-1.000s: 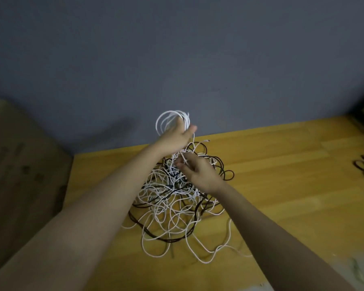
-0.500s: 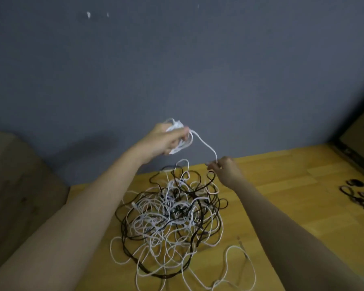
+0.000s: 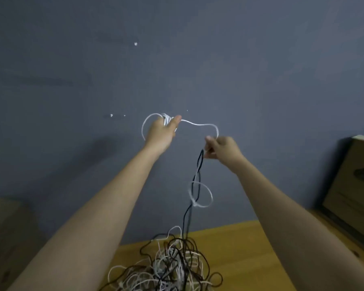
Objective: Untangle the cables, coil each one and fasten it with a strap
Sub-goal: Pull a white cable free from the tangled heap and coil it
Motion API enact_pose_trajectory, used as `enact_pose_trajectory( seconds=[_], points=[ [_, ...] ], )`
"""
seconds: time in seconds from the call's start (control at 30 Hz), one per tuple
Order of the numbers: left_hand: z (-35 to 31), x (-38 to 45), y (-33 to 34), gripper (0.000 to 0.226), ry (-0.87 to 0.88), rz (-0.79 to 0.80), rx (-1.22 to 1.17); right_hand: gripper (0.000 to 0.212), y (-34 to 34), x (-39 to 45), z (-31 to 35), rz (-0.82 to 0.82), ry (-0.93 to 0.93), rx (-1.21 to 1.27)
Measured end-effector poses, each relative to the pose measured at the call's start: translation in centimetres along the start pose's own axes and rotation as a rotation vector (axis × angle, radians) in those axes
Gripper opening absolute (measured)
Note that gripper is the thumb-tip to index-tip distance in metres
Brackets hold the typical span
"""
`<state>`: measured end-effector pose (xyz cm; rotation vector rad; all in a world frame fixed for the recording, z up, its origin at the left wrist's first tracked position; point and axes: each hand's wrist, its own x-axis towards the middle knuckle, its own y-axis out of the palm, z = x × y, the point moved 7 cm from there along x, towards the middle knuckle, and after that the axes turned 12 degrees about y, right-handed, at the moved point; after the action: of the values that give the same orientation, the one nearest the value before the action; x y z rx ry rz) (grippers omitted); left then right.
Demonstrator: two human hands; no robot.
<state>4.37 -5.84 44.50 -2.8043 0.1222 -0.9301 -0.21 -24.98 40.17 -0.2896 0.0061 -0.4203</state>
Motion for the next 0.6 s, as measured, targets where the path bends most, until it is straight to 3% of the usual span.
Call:
enact_pose_trajectory(
  seconds=[0.07,0.13,0.23,0.33,0.43,0.53,0.6],
  points=[
    [-0.4,0.3,-0.4,0.040,0.008,-0.003,0.035,0.036,0.0,0.0,0.8,-0.028,-0.024,0.080],
    [-0.2,0.3,-0.5,0.041,0.011,0.015,0.050,0.038,1.6,-0.5,0.8,0.073,-0.007,-0.048],
    [0.3,0.1,-0.9,0.042,0.007,0.014,0.061,0.035,0.9,-0.4,1.9,-0.001,-0.087,0.177],
    [0.8,-0.4,-1.0,0.043,0.007,0.024,0.066,0.034,1.8,-0.7,2.9,0.064,-0.108,0.141],
    [1.6,-1.0,-0.9,0.041,-0.008,0.048,0.095,0.033,1.7,-0.5,3.1,0.044,-0.130,0.264],
    [2.6,-2.1,-0.4,0.037,-0.025,0.132,0.158,0.035,3.3,-0.8,2.9,0.129,-0.110,0.107],
    [3.3,-2.9,0.1,0.040,-0.033,0.210,0.188,0.034,3.9,-0.9,2.6,0.156,-0.095,0.162]
  ],
)
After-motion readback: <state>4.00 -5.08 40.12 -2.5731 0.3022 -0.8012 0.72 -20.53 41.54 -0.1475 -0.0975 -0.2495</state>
